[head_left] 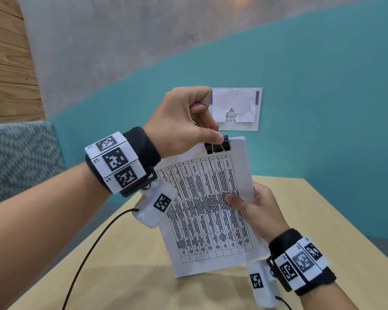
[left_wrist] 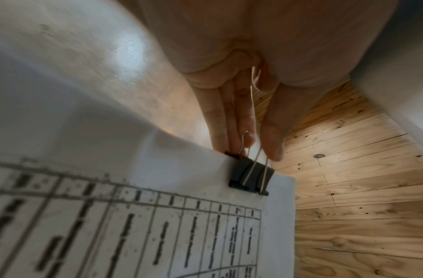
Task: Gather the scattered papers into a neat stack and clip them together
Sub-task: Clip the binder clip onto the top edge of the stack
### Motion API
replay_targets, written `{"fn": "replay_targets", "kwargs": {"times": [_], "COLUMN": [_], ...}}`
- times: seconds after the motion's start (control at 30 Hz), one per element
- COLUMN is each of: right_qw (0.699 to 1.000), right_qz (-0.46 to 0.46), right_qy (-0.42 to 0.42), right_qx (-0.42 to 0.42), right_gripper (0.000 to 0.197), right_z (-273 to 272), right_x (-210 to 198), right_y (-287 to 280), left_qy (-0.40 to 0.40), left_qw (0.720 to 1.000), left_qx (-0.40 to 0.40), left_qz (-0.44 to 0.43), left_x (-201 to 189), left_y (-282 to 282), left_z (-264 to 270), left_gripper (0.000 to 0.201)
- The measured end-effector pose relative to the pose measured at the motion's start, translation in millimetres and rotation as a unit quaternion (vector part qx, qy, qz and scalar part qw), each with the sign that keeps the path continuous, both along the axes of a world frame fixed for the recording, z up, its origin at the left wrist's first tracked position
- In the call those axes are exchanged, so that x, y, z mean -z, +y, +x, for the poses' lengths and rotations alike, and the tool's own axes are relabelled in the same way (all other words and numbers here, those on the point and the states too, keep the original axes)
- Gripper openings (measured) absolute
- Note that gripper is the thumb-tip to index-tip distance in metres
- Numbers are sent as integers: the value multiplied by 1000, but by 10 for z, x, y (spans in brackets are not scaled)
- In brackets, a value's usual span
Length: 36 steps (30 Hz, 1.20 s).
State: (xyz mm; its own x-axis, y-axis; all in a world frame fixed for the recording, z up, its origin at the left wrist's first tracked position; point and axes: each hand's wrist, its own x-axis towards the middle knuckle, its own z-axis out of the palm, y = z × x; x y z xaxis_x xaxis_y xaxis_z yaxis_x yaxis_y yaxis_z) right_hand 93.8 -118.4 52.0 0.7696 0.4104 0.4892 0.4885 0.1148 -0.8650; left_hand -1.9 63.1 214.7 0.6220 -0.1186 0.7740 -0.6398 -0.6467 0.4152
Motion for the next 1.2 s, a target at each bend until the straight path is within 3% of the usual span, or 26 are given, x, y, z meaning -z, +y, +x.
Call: {"fn": "replay_targets", "kwargs": {"times": [0.33, 0.53, 0.63, 0.73, 0.8, 0.87, 0.93, 1.07, 1.13, 1.2], "right_qw": [999, 999, 999, 999, 1000, 999, 999, 998, 999, 998], "right_qz": [-22, -13, -10, -14, -14, -22, -33, -41, -27, -2], "right_qy": [5, 26, 22, 5, 2, -6, -18, -20, 2, 31], "right_qx": [45, 36, 31, 32, 21, 23, 32, 46, 43, 50], "right_gripper": [13, 12, 16, 17, 18, 18, 11, 9, 9, 12], "right_z": [34, 64, 65, 54, 21, 9, 11, 5, -9, -3], "right_x": [4, -21, -28, -45, -68, -79, -79, -88, -113, -144], "right_y": [-32, -90, -115, -113, -87, -58, -48, -49, -56, -75], "left_qy": [86, 133, 152, 170, 183, 180, 174, 170, 133, 60], "left_qw": [996, 991, 987, 968, 949, 942, 947, 953, 959, 958], "left_qx": [-5, 31, 10, -74, -124, -146, -153, -150, -156, -198], "left_qz": [5, -17, 45, 168, 225, 242, 224, 199, 198, 199], "left_x": [20, 37, 5, -3, 31, 68, 81, 78, 95, 173], "left_y": [-37, -46, -3, -10, -40, -77, -97, -126, -109, -16], "left_z": [79, 68, 60, 32, 30, 66, 117, 123, 115, 135], "left_gripper": [46, 33, 51, 81, 75, 46, 31, 38, 25, 51]}}
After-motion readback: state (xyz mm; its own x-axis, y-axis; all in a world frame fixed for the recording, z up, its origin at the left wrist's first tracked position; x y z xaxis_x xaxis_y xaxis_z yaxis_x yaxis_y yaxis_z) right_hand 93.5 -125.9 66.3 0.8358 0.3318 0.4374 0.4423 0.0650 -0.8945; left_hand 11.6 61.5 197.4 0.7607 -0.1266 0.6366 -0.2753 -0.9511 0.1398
